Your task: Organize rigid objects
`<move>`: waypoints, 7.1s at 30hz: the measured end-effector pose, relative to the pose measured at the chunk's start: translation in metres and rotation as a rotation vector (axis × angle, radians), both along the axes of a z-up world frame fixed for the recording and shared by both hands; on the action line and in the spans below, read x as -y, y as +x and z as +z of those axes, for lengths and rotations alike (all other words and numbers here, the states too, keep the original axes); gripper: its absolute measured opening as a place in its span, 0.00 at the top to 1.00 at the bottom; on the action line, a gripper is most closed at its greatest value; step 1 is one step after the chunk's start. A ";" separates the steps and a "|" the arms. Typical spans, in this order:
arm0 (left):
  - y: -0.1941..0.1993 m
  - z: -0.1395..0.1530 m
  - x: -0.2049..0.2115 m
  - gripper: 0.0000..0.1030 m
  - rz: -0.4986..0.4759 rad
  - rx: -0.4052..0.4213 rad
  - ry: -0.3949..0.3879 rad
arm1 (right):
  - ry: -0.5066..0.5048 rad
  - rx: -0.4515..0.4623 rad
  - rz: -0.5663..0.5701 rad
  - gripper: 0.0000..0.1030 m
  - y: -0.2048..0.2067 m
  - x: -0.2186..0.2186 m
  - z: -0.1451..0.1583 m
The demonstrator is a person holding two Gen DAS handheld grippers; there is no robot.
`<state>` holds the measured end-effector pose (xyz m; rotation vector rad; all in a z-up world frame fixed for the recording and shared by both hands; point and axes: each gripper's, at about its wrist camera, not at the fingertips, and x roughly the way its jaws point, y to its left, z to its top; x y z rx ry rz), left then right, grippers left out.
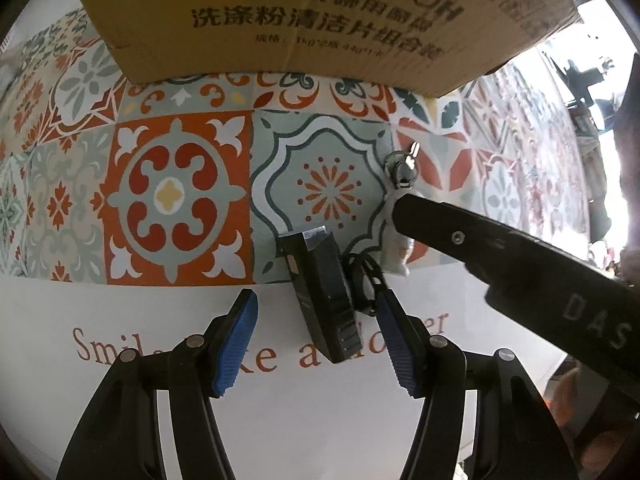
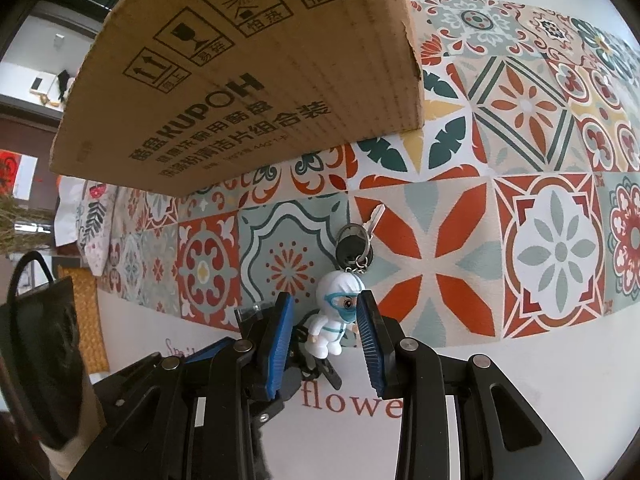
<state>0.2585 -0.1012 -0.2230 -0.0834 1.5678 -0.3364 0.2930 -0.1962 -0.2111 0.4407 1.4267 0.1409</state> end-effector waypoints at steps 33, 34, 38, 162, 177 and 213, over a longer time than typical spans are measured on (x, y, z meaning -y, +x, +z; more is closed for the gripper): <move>0.019 -0.001 -0.020 0.68 0.040 0.103 0.076 | -0.132 0.004 -0.003 0.72 -0.009 -0.019 -0.019; 0.019 0.000 -0.023 0.68 0.049 0.097 0.063 | -0.140 0.013 -0.003 0.72 -0.011 -0.019 -0.016; 0.010 0.011 -0.038 0.68 0.052 0.134 0.054 | -0.148 0.049 0.010 0.72 -0.017 -0.020 -0.004; 0.048 0.254 -0.048 0.46 0.065 0.714 0.132 | -0.340 0.516 -0.052 0.68 0.019 -0.012 0.228; -0.048 0.297 -0.066 0.15 0.117 0.946 0.168 | -0.391 0.688 -0.088 0.41 -0.077 -0.030 0.270; -0.156 0.328 -0.085 0.00 0.205 1.164 0.125 | -0.458 0.936 -0.168 0.14 -0.188 -0.043 0.319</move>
